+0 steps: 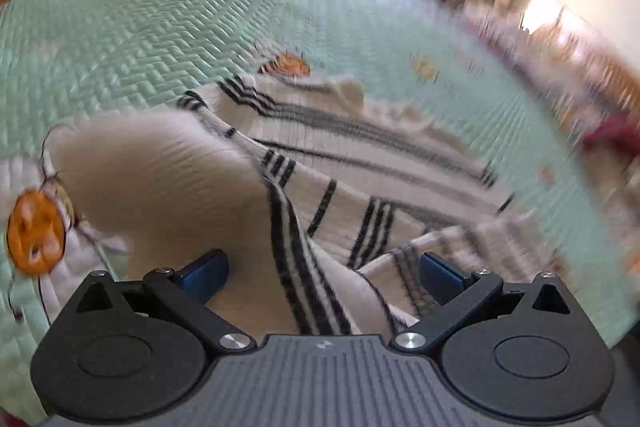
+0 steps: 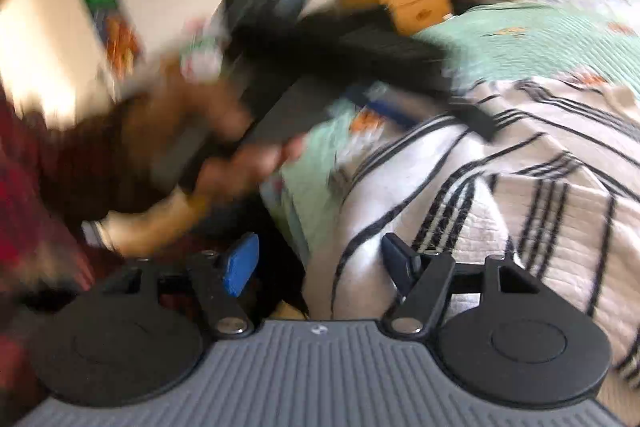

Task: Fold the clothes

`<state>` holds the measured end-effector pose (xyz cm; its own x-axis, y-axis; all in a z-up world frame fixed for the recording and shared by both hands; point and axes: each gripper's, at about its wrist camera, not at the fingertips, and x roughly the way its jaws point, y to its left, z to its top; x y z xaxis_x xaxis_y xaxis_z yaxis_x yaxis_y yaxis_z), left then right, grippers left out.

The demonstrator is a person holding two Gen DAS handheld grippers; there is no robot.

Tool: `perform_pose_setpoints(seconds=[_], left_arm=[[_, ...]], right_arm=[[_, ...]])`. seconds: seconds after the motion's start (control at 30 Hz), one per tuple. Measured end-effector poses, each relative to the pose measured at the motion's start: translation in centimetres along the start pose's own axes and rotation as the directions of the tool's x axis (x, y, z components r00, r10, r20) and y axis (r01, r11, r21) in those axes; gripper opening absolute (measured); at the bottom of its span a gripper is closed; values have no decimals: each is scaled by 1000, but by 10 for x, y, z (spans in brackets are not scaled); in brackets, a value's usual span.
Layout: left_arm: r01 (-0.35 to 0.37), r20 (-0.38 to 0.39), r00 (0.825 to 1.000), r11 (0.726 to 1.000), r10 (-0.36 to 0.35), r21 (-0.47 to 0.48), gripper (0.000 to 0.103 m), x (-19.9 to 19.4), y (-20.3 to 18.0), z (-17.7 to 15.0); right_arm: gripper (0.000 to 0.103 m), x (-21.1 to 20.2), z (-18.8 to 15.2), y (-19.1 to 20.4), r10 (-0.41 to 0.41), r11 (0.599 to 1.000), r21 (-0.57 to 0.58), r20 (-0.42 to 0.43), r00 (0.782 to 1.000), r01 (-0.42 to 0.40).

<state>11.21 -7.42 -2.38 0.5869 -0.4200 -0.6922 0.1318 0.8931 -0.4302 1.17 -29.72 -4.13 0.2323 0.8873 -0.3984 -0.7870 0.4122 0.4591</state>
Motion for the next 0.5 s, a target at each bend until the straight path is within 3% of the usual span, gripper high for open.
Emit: perform_pose_setpoints(seconds=[0.07, 0.13, 0.2, 0.33, 0.43, 0.5], left_arm=[[9, 33, 999, 996, -6, -89, 102, -14, 19, -1], [-30, 7, 999, 985, 31, -170, 102, -17, 41, -5], [-30, -32, 999, 967, 23, -253, 102, -16, 62, -13], [11, -22, 1000, 933, -20, -360, 100, -27, 87, -31], [30, 63, 998, 919, -6, -392, 100, -54, 100, -34], [48, 155, 988, 910, 17, -411, 99, -79, 107, -33]], right_arm=[[73, -19, 8, -17, -6, 993, 115, 126, 992, -8], [79, -26, 18, -35, -78, 974, 225, 199, 977, 32], [79, -22, 27, -53, -89, 954, 299, 242, 966, 13], [80, 19, 36, -81, -98, 899, 437, 182, 978, 9], [80, 47, 34, -69, 16, 926, 374, 97, 995, -51], [80, 57, 34, -40, 18, 974, 226, 31, 999, -25]])
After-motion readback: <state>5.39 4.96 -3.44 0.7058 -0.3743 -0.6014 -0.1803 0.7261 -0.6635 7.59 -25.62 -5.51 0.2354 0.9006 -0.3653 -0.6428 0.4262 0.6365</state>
